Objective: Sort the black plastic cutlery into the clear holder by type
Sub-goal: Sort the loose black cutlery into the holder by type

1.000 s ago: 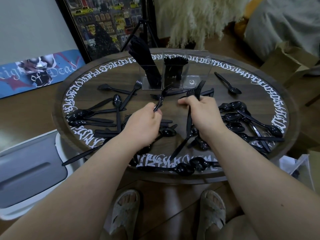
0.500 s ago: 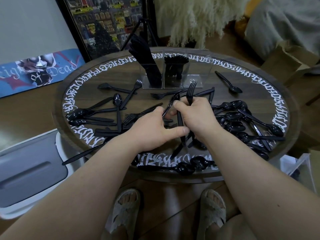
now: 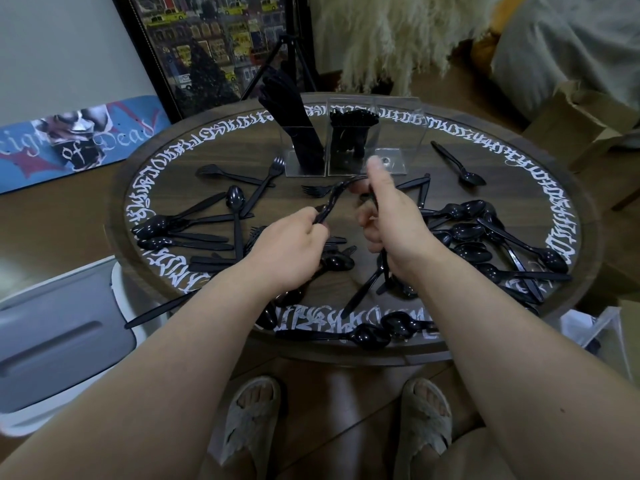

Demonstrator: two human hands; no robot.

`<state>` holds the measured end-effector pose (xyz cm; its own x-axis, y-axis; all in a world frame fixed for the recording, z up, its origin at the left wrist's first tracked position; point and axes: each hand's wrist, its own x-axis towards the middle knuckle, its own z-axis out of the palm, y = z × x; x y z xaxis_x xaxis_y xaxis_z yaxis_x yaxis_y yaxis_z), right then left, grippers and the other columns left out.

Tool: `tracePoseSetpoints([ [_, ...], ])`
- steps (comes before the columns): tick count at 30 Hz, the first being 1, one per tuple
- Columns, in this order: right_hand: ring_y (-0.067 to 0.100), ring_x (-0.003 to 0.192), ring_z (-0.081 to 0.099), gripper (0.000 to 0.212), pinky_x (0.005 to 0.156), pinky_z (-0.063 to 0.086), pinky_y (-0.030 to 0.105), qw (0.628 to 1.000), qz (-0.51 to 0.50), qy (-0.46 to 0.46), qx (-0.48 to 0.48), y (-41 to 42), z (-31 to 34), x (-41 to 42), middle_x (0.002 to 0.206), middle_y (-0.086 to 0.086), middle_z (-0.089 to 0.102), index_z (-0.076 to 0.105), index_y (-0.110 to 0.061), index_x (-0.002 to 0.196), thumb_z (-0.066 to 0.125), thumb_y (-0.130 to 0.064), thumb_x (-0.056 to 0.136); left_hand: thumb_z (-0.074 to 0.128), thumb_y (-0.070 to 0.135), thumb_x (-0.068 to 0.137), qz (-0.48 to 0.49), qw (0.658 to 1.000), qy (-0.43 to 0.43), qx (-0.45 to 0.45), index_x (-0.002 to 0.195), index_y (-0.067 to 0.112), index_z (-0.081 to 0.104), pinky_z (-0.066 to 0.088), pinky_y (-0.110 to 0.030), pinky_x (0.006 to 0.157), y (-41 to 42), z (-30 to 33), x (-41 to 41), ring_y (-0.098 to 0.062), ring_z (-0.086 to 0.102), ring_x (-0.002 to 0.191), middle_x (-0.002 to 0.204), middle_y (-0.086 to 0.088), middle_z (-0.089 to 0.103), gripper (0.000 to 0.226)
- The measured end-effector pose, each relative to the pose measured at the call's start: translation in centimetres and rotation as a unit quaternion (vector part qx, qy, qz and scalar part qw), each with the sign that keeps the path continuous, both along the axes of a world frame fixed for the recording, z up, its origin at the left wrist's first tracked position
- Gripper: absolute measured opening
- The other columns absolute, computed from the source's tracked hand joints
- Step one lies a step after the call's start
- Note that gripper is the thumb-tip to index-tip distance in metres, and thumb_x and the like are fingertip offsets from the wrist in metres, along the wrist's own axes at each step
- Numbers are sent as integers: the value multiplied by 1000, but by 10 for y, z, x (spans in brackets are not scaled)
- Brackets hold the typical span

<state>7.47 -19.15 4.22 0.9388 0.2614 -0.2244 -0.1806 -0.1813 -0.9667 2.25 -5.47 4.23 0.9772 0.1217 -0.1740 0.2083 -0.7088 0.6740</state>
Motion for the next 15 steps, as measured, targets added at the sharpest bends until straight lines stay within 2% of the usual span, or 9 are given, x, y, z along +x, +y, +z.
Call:
tracePoseSetpoints([
  [2,7,46,32,57,46,27,24,999,-20,21,18,0,1,2,63,-2,42,61,-23,97,23,-66,94,34,24,98,17,1000,-10,-13,97,6,53,40,-37,74,2,-1,1,-27,53,85,86,-8,57,26],
  [4,8,45,31,57,45,27,24,999,-30,17,13,1,1,3,59,-1,38,63,-18,93,22,-57,99,34,31,101,17,1000,-10,-17,92,7,50,41,-38,75,3,-3,0,-25,52,83,84,-8,56,30],
  [8,11,50,32,40,49,29,25,999,-35,24,29,0,-1,3,58,-2,37,62,-15,86,37,-43,100,32,36,102,17,1000,-15,-21,91,7,49,45,-45,84,4,-6,1,-27,55,88,89,-10,60,35],
  [11,9,48,40,27,50,37,24,995,-70,3,71,-1,-2,4,57,-2,44,55,-16,74,51,-28,98,31,36,102,19,999,-19,-17,96,5,52,45,-45,87,4,-5,1,-27,55,91,94,-12,61,38],
  [15,-1,52,51,29,58,39,18,994,-80,-19,74,-4,-3,6,58,-12,62,63,-18,67,53,-10,94,31,34,102,23,999,-27,-20,97,5,55,44,-41,84,3,-4,1,-25,54,90,87,-7,58,38],
])
